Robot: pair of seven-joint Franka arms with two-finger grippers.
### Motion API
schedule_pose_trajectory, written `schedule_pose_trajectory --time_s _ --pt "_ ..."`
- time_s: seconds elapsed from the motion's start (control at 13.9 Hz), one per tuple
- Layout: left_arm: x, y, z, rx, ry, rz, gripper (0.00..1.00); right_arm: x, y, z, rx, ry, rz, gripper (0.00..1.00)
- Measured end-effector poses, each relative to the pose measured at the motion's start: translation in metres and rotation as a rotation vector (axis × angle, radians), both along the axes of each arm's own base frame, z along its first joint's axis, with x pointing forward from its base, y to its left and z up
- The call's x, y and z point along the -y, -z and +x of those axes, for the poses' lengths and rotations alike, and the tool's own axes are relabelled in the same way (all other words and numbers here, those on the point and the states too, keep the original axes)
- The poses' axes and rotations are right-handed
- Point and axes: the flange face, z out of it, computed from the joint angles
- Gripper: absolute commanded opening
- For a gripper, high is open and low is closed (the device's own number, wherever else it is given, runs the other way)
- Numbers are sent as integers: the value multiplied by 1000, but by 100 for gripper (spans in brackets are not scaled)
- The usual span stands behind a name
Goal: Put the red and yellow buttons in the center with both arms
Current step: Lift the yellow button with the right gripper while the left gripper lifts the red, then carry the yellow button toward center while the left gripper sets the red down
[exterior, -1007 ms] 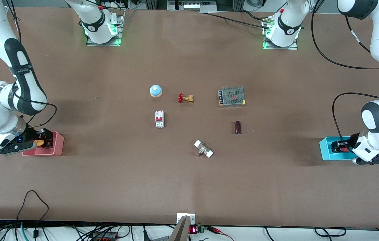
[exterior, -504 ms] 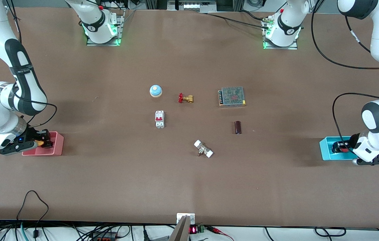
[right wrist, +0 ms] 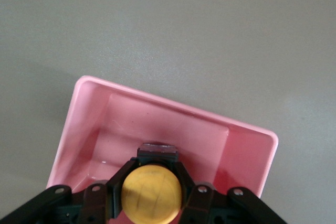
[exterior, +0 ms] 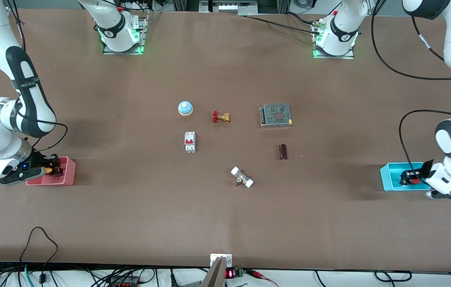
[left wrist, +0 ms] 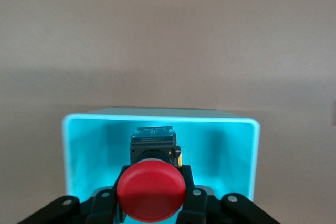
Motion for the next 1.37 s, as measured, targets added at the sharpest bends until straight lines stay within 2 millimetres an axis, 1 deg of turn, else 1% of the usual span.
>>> schedule_pose_trajectory --time_s 0.07,0.14,0.22,0.29,0.36,0.43,0.5,0.58,0.65,0.72,0.79,0.86,0.94,1.01,1.15,1.22,1.29,1.37 --pt "1 -28 0 14 1 3 21 0 -1 1 3 -5 -2 27" --pt "6 -61 -2 25 7 3 21 0 -6 3 12 -12 -4 27" --pt "15 -92 -5 30 19 2 20 1 -16 5 17 -16 -7 27" --pt "30 -118 -10 17 38 -4 19 1 -33 6 2 -19 -4 25" --pt "50 -131 -16 -19 58 -16 19 1 -57 6 -25 -19 2 24" --pt "76 -134 -22 -65 67 -29 19 -1 -89 5 -55 -20 10 23" --pt "105 -127 -27 -108 70 -37 19 -6 -126 3 -78 -19 18 23" --pt "135 -114 -30 -142 72 -39 19 -15 -161 -2 -92 -8 28 23" --pt "163 -100 -35 -174 76 -37 19 -31 -190 -8 -101 21 38 23" --pt "188 -86 -42 -206 83 -40 19 -53 -211 -13 -108 56 46 23" --pt "208 -73 -49 -234 85 -62 19 -81 -221 -16 -118 92 52 24" --pt "222 -62 -56 -259 79 -98 19 -112 -223 -17 -130 127 56 24" --pt "230 -51 -60 -276 70 -128 19 -143 -215 -18 -144 153 58 24" --pt "232 -42 -62 -278 61 -143 19 -172 -203 -18 -153 172 58 24" --pt "229 -20 -61 -256 43 -148 19 -227 -169 -18 -137 199 62 24" --pt "228 -7 -61 -248 37 -145 19 -248 -149 -18 -128 193 64 24" --pt "227 8 -62 -244 33 -142 19 -264 -128 -19 -120 181 66 24" --pt "227 22 -63 -238 30 -139 19 -275 -108 -20 -115 174 68 24"
